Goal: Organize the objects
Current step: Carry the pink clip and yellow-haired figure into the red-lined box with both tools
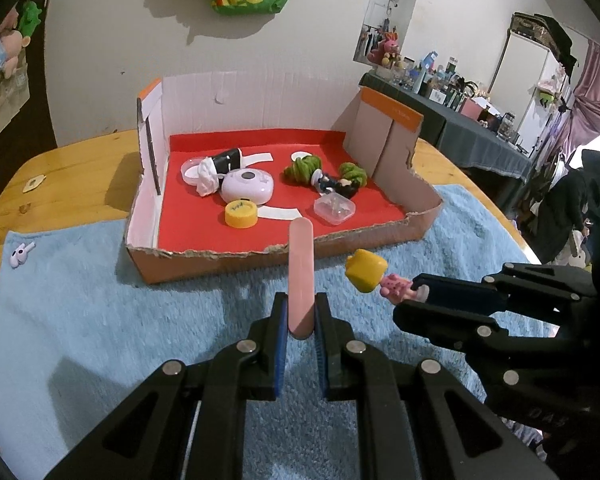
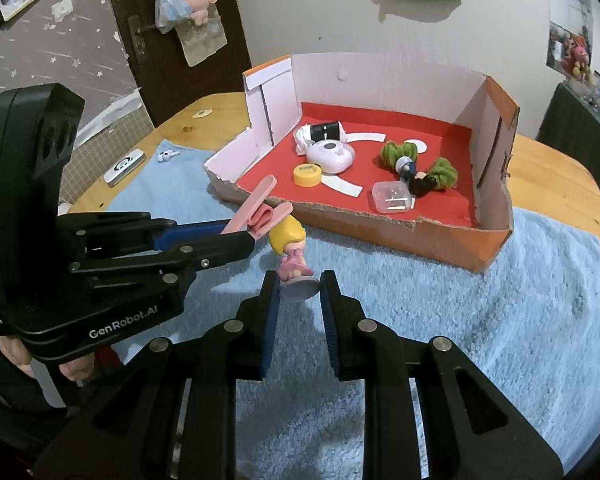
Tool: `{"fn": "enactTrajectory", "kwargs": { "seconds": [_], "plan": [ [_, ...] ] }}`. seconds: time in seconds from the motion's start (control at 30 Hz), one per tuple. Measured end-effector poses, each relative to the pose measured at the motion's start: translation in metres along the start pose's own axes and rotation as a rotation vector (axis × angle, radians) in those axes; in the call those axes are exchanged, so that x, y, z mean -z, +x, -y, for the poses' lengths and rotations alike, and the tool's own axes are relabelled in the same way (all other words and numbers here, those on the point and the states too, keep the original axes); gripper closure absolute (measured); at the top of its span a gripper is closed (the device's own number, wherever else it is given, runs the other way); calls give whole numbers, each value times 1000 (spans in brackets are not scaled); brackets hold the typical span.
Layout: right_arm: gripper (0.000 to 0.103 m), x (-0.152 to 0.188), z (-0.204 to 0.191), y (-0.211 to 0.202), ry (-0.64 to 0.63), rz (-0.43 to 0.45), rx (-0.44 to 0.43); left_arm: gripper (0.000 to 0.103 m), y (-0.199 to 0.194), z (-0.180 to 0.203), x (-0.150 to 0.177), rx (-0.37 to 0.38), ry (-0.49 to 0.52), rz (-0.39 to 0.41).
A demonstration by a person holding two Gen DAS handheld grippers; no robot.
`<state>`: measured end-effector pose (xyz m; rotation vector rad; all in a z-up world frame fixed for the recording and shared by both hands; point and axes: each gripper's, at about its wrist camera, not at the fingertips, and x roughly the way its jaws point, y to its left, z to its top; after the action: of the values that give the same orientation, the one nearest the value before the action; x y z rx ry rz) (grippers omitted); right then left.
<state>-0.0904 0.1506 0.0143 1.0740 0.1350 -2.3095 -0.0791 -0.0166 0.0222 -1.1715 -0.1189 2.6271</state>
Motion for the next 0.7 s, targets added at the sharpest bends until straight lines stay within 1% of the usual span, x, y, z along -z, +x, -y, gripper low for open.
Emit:
{"fn": "enactTrajectory", "kwargs": {
  "seconds": [0.13,0.27,0.33,0.47,0.7],
  "plan": [
    [83,-3,1,-1,1,5,-6,91,-5,1,-5,7,4,10],
    [83,-7,0,-5,0,15,-9,91,-16,3,-10,2,19,40],
    [83,-8,1,-4,3,15,-5,91,-16,2,-12,-9,21,37],
    [83,-10,5,-3,14,14,-1,90,-13,-2,-14,-4,1,30],
    [83,-19,12,-4,20,22,10,90,-9,-4,-23,-5,-2,35]
  ]
}}
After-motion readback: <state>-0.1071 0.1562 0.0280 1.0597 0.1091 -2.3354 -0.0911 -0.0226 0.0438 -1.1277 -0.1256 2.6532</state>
